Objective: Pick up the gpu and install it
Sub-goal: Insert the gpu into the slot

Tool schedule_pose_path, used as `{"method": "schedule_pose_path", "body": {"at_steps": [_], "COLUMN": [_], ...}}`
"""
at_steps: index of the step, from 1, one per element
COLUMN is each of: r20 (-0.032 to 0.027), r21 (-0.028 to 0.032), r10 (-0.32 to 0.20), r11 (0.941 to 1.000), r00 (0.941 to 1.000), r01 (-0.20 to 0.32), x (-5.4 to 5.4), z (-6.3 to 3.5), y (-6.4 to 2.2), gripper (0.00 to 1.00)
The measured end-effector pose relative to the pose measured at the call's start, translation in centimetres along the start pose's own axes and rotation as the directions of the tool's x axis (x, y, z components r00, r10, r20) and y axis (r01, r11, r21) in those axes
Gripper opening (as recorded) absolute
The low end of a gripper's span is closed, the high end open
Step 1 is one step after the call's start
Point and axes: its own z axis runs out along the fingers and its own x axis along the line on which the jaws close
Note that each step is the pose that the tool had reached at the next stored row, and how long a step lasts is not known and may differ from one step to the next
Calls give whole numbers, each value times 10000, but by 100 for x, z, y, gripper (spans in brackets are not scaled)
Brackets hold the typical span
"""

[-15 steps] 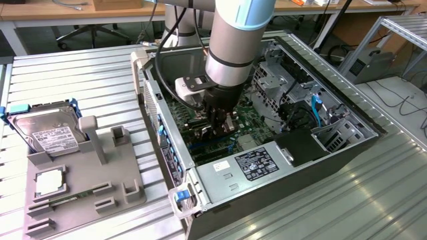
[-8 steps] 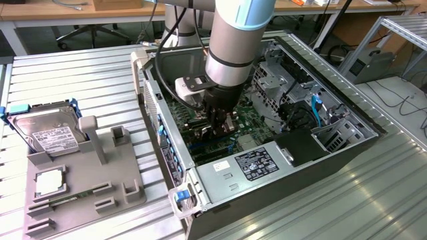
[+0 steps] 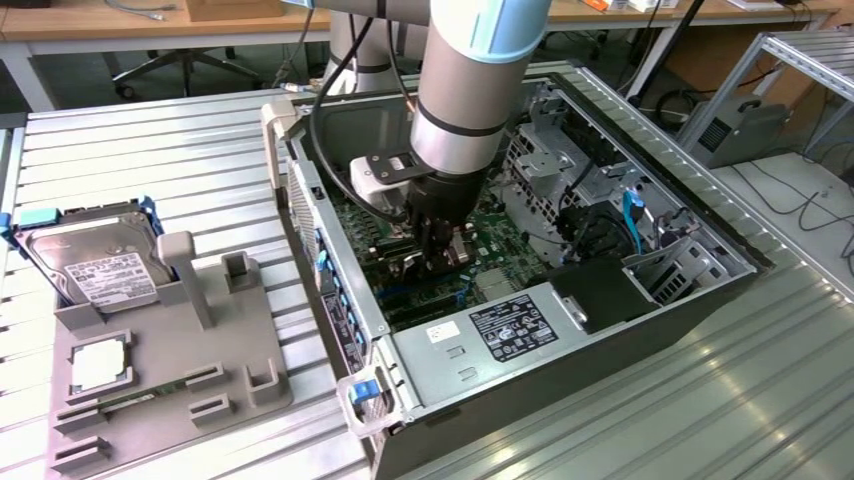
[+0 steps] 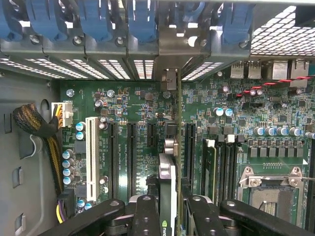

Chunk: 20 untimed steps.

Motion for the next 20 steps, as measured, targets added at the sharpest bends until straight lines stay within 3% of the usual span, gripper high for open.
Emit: {"method": "schedule_pose_path", "body": {"at_steps": [20], "r20": [2], "r21": [0], "r10": [0], "r11": [10000], "r00": [10000], "r01": [0], "x": [0], "z": [19], "y": [4], "gripper": [27]}}
